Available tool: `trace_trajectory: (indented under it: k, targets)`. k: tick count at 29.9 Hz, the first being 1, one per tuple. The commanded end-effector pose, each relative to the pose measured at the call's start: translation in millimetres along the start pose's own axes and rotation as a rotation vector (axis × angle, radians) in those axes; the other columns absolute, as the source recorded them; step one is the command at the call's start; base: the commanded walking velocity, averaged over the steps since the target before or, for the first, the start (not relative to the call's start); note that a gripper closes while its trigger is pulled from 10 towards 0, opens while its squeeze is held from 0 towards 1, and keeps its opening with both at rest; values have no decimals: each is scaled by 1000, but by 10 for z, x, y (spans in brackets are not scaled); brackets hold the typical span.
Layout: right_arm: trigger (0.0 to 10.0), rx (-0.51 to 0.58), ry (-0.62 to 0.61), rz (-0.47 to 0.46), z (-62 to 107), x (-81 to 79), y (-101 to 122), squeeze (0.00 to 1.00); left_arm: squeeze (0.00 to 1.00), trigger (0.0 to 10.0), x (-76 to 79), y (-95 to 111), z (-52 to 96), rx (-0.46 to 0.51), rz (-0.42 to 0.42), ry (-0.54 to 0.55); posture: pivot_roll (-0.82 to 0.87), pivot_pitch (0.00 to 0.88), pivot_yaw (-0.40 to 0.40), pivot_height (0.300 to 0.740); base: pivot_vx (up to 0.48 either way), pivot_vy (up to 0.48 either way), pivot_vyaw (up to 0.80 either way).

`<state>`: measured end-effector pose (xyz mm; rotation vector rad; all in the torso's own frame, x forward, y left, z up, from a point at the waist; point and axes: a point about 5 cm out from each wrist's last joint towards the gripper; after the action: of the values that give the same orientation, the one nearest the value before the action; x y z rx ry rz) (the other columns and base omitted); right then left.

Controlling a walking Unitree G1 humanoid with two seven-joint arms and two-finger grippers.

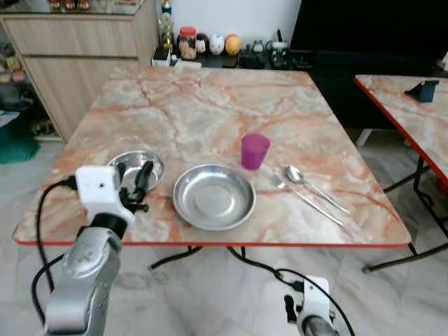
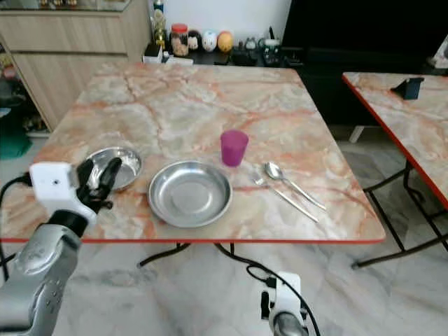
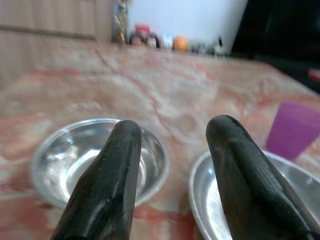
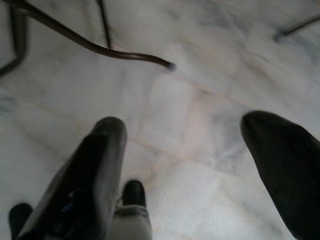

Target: Setting the table

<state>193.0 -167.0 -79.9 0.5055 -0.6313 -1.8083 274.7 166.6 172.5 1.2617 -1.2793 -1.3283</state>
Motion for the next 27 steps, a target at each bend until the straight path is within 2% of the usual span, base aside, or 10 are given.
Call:
trace_trajectory:
  k: [1,8,13,15,17,19,22,23,26,27]
  targets:
    - [10000,5,-3,10,-4,5,18,0,0,10000,111,-29,-41,-43,14,-44,15,0,-69,740,0,0,0]
    - [10000,5,-6,19,-3,10,13,0,0,10000,224,-39,-64,-135,96,-86,19,0,-70,740,0,0,0]
    - [10000,3,-2,24,-3,10,10,0,0,10000,279,-71,-14,-192,95,-147,25,0,-71,740,0,0,0]
    - [10000,3,1,29,-3,9,9,0,0,10000,311,-134,32,-260,74,-197,29,0,-72,740,0,0,0]
    - [10000,3,1,29,-3,9,9,0,0,10000,311,-134,32,-260,74,-197,29,0,-72,740,0,0,0]
    - [10000,2,2,32,-3,4,9,0,4,10000,298,-246,51,-351,52,-193,26,0,-70,740,0,0,0]
    - [10000,3,3,32,-2,3,9,0,4,10000,287,-283,52,-378,50,-183,26,0,-70,740,0,0,0]
    - [10000,2,3,33,-2,1,9,0,1000,10000,271,-304,36,-394,55,-167,22,0,-70,740,0,0,0]
    - [10000,1,3,34,-1,0,3,0,1000,10000,243,-339,16,-428,64,-143,23,0,-69,740,0,0,0]
    - [10000,-1,3,34,0,-1,-1,0,271,10000,220,-366,10,-447,71,-126,21,0,-68,740,0,0,0]
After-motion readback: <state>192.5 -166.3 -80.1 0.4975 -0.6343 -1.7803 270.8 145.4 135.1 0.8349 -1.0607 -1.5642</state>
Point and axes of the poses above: a point about 5 cm out from each wrist's last joint towards the gripper, its own z axis pointing back from the gripper into the wrist, its own y axis along the axis of the wrist's last joint, x = y × z, and after that the axes turned 9 degrees about -z, right-handed
